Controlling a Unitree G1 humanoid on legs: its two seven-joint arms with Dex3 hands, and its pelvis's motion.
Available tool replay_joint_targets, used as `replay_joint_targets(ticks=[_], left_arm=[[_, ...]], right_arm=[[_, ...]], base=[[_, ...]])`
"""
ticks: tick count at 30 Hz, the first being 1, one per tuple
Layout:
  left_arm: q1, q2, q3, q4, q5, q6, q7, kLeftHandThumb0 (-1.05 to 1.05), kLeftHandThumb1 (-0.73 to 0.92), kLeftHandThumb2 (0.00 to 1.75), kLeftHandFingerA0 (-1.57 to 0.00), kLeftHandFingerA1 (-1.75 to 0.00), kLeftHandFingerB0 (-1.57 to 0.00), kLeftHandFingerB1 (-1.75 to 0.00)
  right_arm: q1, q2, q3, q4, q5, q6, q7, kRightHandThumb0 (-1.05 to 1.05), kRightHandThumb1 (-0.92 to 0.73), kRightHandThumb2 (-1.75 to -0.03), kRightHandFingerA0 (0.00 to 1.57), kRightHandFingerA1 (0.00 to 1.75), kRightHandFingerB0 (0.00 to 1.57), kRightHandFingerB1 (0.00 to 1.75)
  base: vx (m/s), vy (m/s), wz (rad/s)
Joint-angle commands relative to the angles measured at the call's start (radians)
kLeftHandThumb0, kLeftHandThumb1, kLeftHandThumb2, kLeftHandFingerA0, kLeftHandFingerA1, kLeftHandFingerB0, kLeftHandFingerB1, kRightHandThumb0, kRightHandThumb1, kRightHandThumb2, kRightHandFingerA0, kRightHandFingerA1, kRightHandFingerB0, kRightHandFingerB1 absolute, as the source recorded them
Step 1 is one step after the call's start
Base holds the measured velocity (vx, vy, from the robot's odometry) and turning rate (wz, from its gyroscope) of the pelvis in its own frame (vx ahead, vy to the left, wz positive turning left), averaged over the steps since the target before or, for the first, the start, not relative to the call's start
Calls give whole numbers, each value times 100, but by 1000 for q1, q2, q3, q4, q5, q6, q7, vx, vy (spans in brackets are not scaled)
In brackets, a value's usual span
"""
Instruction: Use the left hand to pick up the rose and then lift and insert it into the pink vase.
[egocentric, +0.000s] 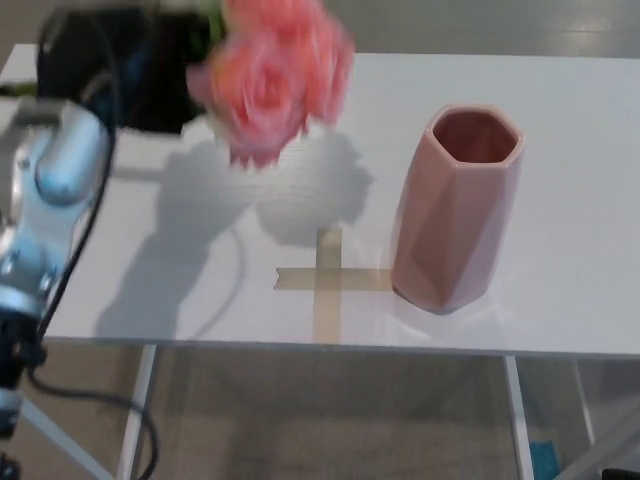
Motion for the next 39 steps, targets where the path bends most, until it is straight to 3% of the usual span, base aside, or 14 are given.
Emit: replay_joint_targets(ticks=[1, 10, 13, 16, 26, 39], left_arm=[[-138, -130, 139, -32, -321, 104, -112, -21, 82, 65, -78, -148, -69, -110], [-258, -286, 235, -97, -505, 347, -210, -21, 87, 66, -86, -139, -73, -101], [-332, -328, 269, -107, -562, 524, -237, -22, 86, 67, -88, -136, -77, -89], [-386, -349, 288, -95, -610, 617, -270, -22, 84, 66, -90, -133, -80, -84], [-501, -417, 324, -35, -682, 648, -290, -20, 85, 66, -89, -146, -82, -83], [-589, -489, 388, -77, -760, 851, -229, -16, 86, 65, -92, -149, -83, -81]], right_arm=[[9, -12, 3, 6, 4, 12, 5, -34, -59, -57, 68, 48, 57, 43], [14, -8, 7, 6, -2, 10, 3, -34, -59, -57, 67, 48, 57, 43], [11, -7, 9, 7, -4, 11, 4, -34, -59, -57, 67, 48, 57, 43], [7, -7, 9, 7, -3, 14, 5, -34, -59, -57, 67, 48, 57, 43], [-3, -4, 8, 4, -4, 20, -11, -34, -60, -58, 67, 48, 56, 43], [-6, -1, 14, 4, -7, 18, -8, -34, -60, -57, 67, 48, 57, 43]], base=[[0, 0, 0], [0, 0, 0], [0, 0, 0], [0, 0, 0], [0, 0, 0], [0, 0, 0]])
